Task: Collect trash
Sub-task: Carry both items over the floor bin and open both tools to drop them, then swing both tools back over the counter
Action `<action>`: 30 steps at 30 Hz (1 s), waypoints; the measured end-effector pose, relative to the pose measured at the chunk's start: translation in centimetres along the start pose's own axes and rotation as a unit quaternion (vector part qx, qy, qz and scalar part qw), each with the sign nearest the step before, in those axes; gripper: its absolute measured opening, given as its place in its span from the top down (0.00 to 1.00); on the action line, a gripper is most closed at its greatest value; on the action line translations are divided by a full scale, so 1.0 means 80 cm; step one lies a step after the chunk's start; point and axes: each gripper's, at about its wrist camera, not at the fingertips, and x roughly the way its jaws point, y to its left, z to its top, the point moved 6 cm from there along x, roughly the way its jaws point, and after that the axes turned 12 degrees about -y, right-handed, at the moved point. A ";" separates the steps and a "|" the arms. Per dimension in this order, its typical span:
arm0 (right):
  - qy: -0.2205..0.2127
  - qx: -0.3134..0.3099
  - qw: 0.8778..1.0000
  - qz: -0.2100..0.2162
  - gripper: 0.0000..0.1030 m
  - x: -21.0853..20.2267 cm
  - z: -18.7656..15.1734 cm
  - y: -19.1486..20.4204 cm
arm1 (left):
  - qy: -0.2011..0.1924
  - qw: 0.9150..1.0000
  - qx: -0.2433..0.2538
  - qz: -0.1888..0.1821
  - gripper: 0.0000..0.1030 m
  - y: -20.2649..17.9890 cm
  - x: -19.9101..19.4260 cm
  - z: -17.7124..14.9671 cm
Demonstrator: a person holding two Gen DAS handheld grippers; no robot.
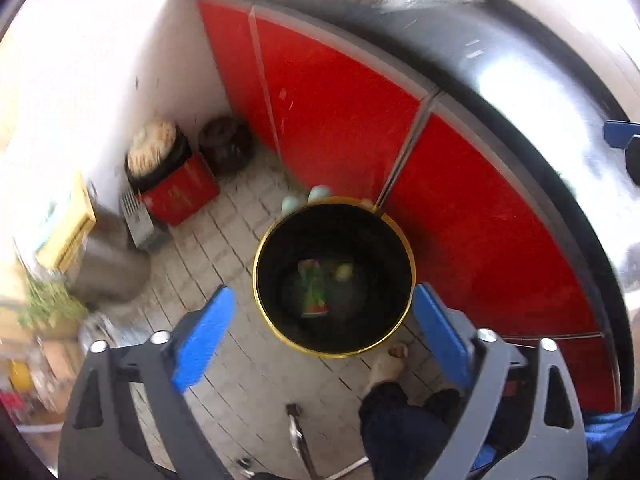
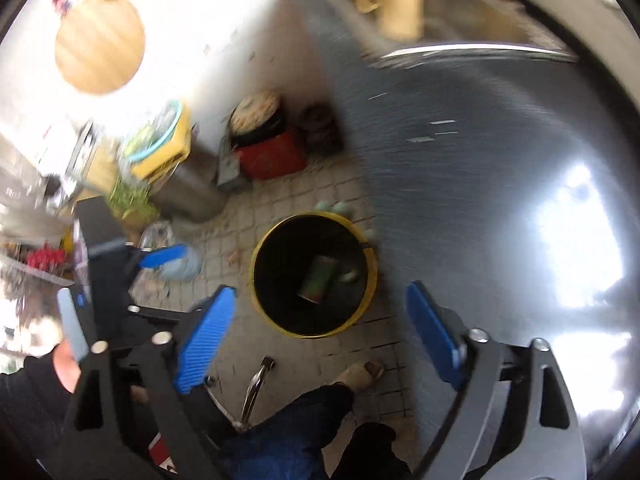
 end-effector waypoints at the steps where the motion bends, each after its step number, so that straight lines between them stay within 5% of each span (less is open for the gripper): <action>1: -0.014 0.012 1.000 -0.024 0.14 -0.029 -0.003 -0.026 | -0.009 1.000 0.013 -0.004 0.09 -0.014 -0.011 0.009; 4: -0.049 0.055 0.993 -0.089 0.14 -0.098 -0.020 -0.094 | -0.039 0.997 0.063 -0.029 0.08 -0.076 -0.044 0.044; 8: -0.092 0.140 0.969 -0.181 0.14 -0.198 -0.070 -0.191 | -0.072 0.983 0.132 -0.105 0.08 -0.192 -0.074 0.089; 14: -0.139 0.281 0.895 -0.317 0.14 -0.352 -0.191 -0.320 | -0.083 0.937 0.242 -0.239 0.08 -0.400 -0.113 0.116; 20: -0.165 0.386 0.834 -0.359 0.14 -0.442 -0.295 -0.376 | -0.063 0.901 0.302 -0.306 0.08 -0.558 -0.145 0.108; 24: -0.174 0.413 0.818 -0.360 0.14 -0.462 -0.330 -0.380 | -0.052 0.887 0.329 -0.321 0.08 -0.613 -0.158 0.092; 30: -0.177 0.429 0.815 -0.346 0.14 -0.457 -0.338 -0.400 | -0.035 0.886 0.339 -0.315 0.08 -0.646 -0.146 0.087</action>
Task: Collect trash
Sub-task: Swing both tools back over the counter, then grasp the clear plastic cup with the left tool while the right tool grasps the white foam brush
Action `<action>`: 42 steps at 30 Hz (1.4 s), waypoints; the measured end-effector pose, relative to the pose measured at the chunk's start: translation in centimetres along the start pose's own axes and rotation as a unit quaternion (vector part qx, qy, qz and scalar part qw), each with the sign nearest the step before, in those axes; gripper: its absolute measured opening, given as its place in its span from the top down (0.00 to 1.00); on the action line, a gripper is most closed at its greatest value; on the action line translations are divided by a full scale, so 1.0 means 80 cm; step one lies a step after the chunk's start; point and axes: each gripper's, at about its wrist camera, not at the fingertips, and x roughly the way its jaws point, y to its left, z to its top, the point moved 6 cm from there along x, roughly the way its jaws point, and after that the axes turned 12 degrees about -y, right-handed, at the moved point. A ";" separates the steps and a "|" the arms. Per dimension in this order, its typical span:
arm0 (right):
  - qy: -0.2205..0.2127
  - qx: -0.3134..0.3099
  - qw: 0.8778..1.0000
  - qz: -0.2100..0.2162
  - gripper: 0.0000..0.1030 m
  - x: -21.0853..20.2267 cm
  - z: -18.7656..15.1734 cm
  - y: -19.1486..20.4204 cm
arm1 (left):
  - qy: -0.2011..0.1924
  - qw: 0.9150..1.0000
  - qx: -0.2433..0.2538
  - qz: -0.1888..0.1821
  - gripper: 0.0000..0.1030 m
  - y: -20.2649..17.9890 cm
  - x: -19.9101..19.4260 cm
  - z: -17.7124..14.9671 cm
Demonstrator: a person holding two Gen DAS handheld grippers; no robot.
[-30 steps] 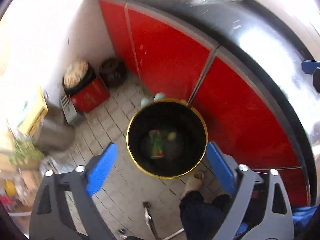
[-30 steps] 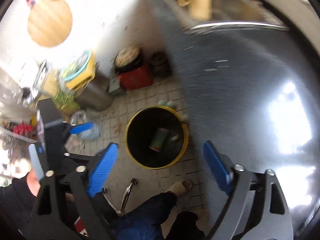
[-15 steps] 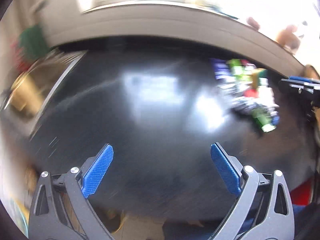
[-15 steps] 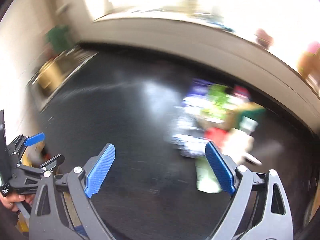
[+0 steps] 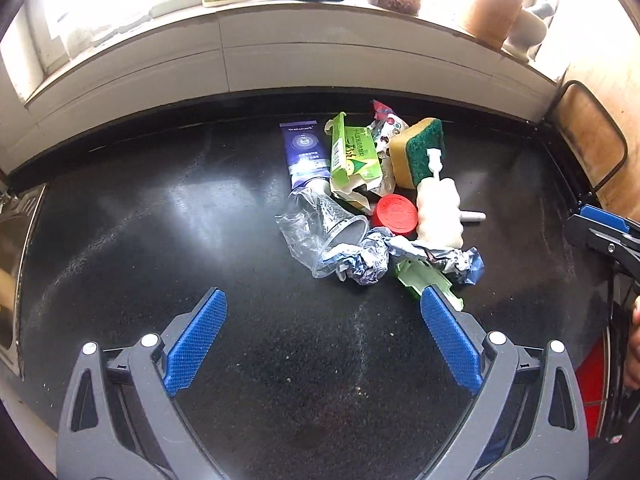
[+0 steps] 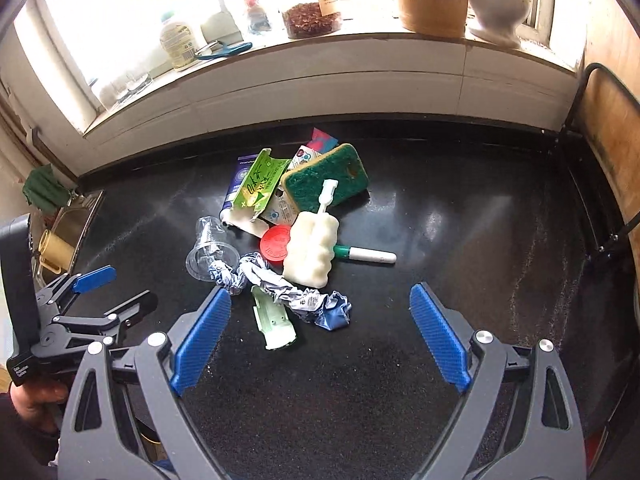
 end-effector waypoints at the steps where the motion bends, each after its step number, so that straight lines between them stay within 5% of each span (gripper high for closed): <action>1: 0.003 0.001 1.000 0.003 0.14 0.004 0.001 0.000 | 0.004 1.000 -0.001 0.001 0.08 0.000 0.006 0.001; 10: 0.043 -0.008 0.999 0.017 0.19 0.072 0.006 0.000 | 0.041 0.997 -0.063 -0.013 0.08 0.011 0.071 0.017; 18: 0.095 -0.005 0.995 0.017 0.29 0.157 -0.004 -0.008 | 0.077 0.995 -0.067 0.012 0.08 0.019 0.141 0.018; 23: 0.123 -0.008 0.992 0.018 0.43 0.192 -0.013 -0.006 | 0.088 0.993 -0.078 0.016 0.10 0.027 0.165 0.019; 31: 0.113 -0.014 0.993 0.035 0.79 0.190 -0.008 0.011 | 0.062 0.996 -0.065 0.018 0.19 0.041 0.158 0.032; 40: 0.047 -0.006 0.998 0.043 0.86 0.116 0.028 0.020 | 0.023 0.998 -0.055 0.017 0.29 0.052 0.090 0.045; 42: 0.037 -0.006 0.998 0.047 0.86 0.098 0.032 0.022 | 0.021 0.998 -0.050 0.017 0.76 0.046 0.080 0.046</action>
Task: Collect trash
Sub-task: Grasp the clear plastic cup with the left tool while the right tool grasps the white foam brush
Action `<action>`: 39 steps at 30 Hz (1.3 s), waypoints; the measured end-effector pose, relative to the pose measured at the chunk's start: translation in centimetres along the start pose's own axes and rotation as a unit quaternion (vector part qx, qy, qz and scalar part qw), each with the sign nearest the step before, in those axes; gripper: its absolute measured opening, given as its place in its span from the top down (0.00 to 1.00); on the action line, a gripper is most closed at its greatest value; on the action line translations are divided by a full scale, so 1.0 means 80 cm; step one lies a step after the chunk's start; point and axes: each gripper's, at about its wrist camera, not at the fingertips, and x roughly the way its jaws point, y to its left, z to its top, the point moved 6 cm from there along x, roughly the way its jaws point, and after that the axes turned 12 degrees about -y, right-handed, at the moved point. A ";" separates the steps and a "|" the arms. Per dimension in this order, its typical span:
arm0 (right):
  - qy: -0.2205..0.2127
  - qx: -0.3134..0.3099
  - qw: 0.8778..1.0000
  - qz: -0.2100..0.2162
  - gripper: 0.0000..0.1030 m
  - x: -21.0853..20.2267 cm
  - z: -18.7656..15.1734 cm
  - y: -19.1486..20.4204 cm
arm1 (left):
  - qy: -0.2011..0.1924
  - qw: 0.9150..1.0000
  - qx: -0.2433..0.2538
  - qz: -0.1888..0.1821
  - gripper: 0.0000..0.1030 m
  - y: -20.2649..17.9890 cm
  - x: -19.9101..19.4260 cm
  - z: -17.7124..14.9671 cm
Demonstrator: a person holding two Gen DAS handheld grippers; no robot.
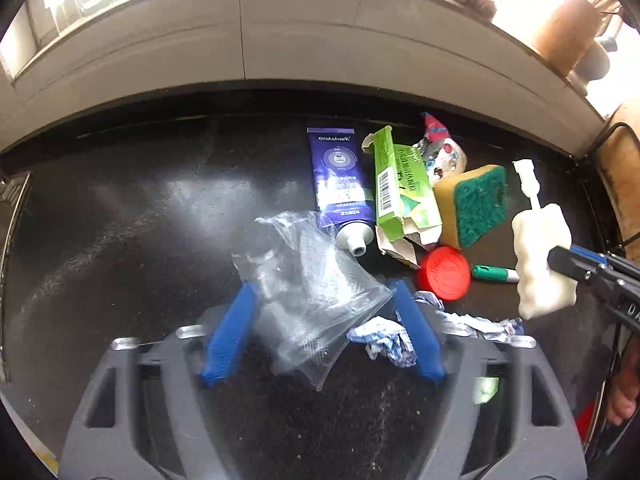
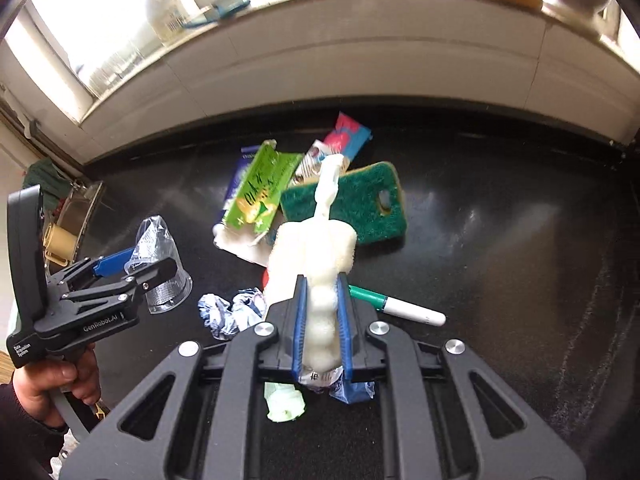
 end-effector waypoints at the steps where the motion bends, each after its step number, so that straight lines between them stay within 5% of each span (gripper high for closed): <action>1: -0.002 0.000 1.000 0.001 0.86 -0.005 0.002 0.000 | 0.014 1.000 -0.005 -0.002 0.80 0.001 -0.005 -0.005; 13: -0.018 -0.012 1.000 0.007 0.86 -0.054 -0.015 0.010 | -0.007 1.000 -0.015 -0.013 0.87 0.022 -0.044 -0.029; 15: -0.017 -0.012 1.000 0.008 0.86 -0.056 -0.018 0.011 | -0.001 1.000 -0.016 -0.015 0.53 0.029 -0.047 -0.027; 16: -0.018 -0.012 1.000 0.008 0.86 -0.059 -0.019 0.010 | 0.000 1.000 -0.024 -0.005 0.13 0.036 -0.046 -0.025; 17: -0.019 -0.012 1.000 0.008 0.86 -0.060 -0.020 0.010 | -0.011 0.999 -0.035 0.004 0.08 0.044 -0.047 -0.022; 21: -0.020 -0.006 1.000 0.006 0.86 -0.064 -0.025 0.005 | -0.002 0.997 -0.076 0.016 0.07 0.060 -0.026 -0.012; 26: -0.021 -0.019 1.000 0.008 0.86 -0.064 -0.024 0.010 | 0.050 0.988 -0.099 0.106 0.08 0.098 0.019 -0.032; 28: -0.020 -0.023 0.999 0.011 0.86 -0.060 -0.023 0.014 | 0.054 0.988 -0.103 0.100 0.08 0.105 0.020 -0.042; 30: -0.016 -0.027 0.999 0.014 0.86 -0.054 -0.022 0.017 | 0.064 0.987 -0.113 0.094 0.19 0.113 0.022 -0.055; 32: -0.014 -0.033 0.999 0.017 0.86 -0.050 -0.021 0.020 | 0.078 0.986 -0.116 0.091 0.46 0.120 0.026 -0.065; 39: -0.012 -0.045 0.999 0.020 0.86 -0.047 -0.019 0.028 | 0.050 0.990 -0.093 0.089 0.54 0.113 -0.013 -0.065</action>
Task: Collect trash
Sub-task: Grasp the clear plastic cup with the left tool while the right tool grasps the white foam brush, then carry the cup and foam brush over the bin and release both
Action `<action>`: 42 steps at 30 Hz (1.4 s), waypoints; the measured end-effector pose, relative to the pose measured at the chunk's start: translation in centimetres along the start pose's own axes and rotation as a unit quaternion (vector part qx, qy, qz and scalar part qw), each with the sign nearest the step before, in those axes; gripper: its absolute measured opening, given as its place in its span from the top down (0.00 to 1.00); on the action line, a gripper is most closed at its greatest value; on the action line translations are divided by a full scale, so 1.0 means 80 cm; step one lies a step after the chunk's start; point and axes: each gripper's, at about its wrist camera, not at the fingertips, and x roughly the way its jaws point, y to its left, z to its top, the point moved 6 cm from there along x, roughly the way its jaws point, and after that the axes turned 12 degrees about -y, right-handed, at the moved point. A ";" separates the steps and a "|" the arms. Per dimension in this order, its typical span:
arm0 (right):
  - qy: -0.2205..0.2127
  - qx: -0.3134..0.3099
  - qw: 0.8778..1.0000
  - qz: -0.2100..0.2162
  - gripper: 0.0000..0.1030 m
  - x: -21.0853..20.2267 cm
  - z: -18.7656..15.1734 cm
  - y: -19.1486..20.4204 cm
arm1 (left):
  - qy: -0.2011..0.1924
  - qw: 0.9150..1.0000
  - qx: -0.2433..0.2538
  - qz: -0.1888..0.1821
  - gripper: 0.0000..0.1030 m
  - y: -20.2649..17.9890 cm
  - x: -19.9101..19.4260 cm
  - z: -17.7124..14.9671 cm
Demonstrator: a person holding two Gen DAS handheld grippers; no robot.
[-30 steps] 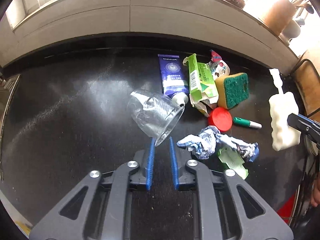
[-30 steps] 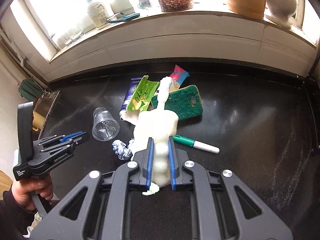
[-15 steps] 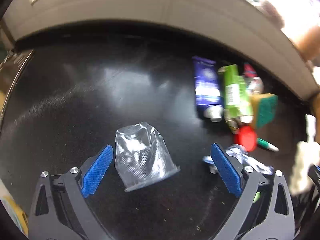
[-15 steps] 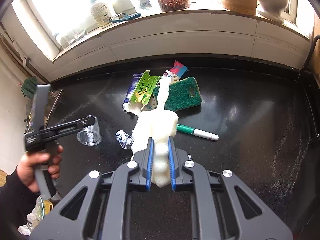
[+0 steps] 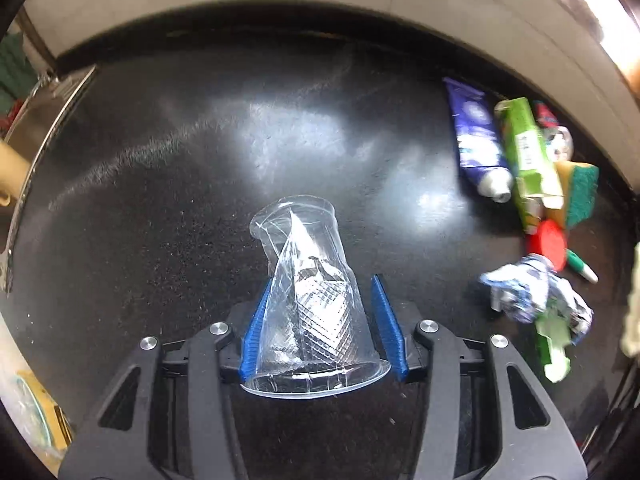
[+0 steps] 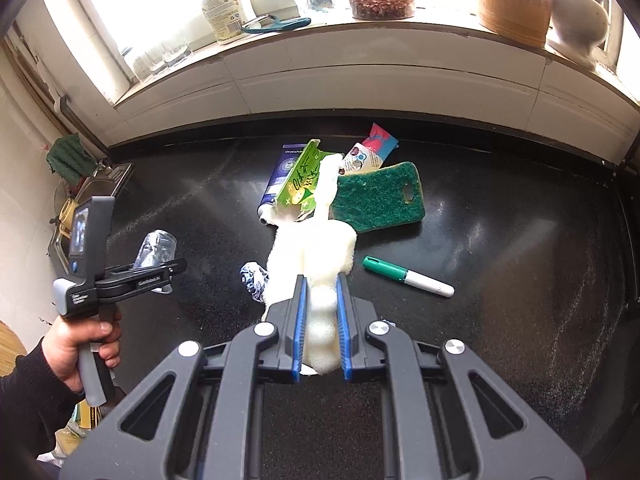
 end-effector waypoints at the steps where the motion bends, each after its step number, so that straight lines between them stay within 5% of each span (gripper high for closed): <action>1: 0.000 -0.002 1.000 0.000 0.86 -0.001 -0.001 0.001 | -0.004 1.000 0.004 -0.003 0.54 -0.006 -0.007 -0.001; 12: 0.002 -0.018 1.000 0.004 0.86 -0.010 -0.005 0.016 | -0.062 0.997 0.048 -0.025 0.54 -0.054 -0.090 0.009; 19: 0.002 -0.041 0.999 0.018 0.86 -0.015 -0.004 0.040 | -0.076 0.996 0.040 -0.020 0.54 -0.042 -0.110 0.000; 26: 0.016 -0.095 0.993 0.070 0.86 0.001 -0.005 0.117 | -0.109 0.994 0.011 0.009 0.54 0.009 -0.153 -0.023; 32: 0.062 -0.172 0.970 0.162 0.86 0.034 -0.047 0.253 | -0.130 0.989 -0.039 0.060 0.54 0.097 -0.199 -0.083; 42: 0.202 -0.298 0.885 0.294 0.86 0.067 -0.217 0.472 | -0.085 0.964 -0.211 0.135 0.53 0.262 -0.232 -0.280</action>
